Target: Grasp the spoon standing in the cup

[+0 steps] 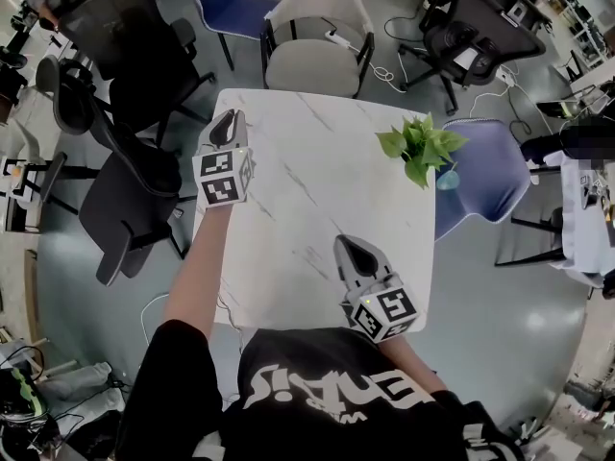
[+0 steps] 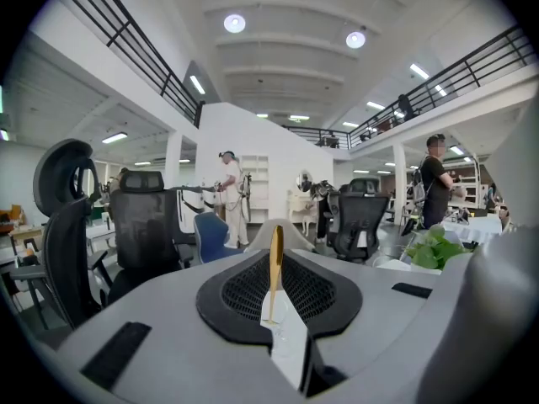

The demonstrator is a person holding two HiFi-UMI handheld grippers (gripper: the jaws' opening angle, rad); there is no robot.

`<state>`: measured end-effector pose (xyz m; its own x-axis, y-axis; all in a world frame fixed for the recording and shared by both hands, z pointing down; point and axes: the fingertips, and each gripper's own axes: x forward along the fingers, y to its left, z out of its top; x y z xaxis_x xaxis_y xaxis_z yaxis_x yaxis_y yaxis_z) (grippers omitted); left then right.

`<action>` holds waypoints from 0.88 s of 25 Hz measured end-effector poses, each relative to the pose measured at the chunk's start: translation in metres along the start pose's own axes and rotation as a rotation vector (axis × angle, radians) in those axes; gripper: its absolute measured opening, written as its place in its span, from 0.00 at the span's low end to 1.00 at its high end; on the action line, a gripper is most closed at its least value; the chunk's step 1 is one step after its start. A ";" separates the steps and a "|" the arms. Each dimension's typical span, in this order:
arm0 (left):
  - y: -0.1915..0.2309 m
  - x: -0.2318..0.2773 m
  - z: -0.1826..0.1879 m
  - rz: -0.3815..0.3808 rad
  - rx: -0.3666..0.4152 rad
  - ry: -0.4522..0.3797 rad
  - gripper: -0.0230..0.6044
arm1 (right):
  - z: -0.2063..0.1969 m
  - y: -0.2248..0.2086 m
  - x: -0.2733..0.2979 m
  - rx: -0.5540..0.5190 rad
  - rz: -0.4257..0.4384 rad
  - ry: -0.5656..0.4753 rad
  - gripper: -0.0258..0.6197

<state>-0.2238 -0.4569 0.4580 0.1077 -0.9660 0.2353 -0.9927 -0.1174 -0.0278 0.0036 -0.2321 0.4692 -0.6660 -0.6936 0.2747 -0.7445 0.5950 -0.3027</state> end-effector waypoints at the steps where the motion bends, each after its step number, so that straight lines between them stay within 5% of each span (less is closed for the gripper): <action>1: -0.002 -0.003 0.004 -0.002 0.001 -0.006 0.12 | 0.000 0.001 -0.002 -0.001 0.001 -0.002 0.06; 22: -0.055 -0.103 0.019 -0.085 -0.035 -0.050 0.12 | 0.002 0.007 -0.033 -0.035 0.011 -0.040 0.06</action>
<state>-0.1791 -0.3550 0.4167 0.1931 -0.9633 0.1865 -0.9811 -0.1921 0.0239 0.0202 -0.2058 0.4566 -0.6722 -0.7023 0.2344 -0.7389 0.6161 -0.2729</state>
